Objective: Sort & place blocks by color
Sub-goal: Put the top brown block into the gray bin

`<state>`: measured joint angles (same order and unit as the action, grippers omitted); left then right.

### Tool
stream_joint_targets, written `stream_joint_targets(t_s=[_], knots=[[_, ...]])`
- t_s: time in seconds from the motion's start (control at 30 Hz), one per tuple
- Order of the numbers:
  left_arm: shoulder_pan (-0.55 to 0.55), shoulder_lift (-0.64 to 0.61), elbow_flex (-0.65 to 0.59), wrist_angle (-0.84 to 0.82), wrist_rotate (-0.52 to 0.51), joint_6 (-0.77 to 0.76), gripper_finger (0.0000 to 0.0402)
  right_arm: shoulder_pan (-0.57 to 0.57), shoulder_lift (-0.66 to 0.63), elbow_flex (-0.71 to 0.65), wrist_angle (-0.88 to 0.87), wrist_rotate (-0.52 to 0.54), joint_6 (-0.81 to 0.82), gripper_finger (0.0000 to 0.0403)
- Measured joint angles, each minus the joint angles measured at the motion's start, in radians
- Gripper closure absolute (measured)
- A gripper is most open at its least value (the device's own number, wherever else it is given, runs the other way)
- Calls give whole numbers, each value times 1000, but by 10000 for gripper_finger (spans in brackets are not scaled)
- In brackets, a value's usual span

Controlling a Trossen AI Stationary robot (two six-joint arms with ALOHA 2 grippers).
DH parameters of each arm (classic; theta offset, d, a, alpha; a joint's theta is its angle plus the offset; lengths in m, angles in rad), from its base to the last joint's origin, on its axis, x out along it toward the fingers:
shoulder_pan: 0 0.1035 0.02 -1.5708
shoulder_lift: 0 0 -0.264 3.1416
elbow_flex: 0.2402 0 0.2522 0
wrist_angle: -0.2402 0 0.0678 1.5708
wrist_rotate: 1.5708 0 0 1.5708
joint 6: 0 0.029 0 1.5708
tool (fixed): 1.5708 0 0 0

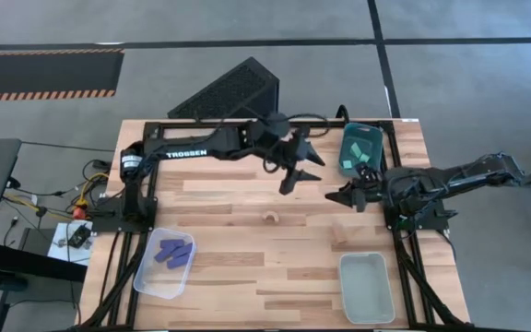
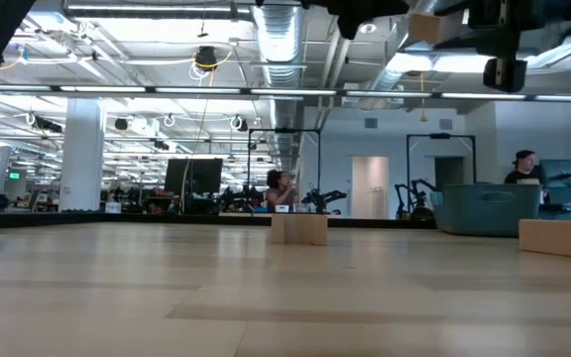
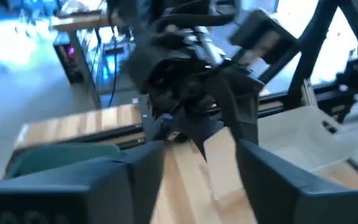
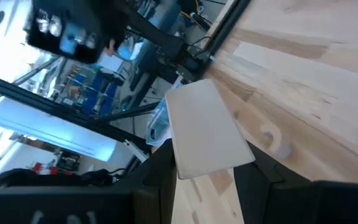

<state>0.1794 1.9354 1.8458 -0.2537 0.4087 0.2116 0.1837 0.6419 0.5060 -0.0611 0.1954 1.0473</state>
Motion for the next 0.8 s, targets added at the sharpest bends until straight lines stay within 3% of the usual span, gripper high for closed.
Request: stream_joint_targets(t_s=[0.17,0.37,0.6,0.8], knots=[[-38,0,0,-23,66,124,142,-2,17,0,81,-74,-8,263],[-66,1,0,-59,170,169,123,-2,27,0,188,-128,-56,264],[-113,2,0,8,28,195,122,-2,32,0,216,-155,-58,260],[-145,20,0,30,8,184,122,-3,63,0,265,-175,-48,261]])
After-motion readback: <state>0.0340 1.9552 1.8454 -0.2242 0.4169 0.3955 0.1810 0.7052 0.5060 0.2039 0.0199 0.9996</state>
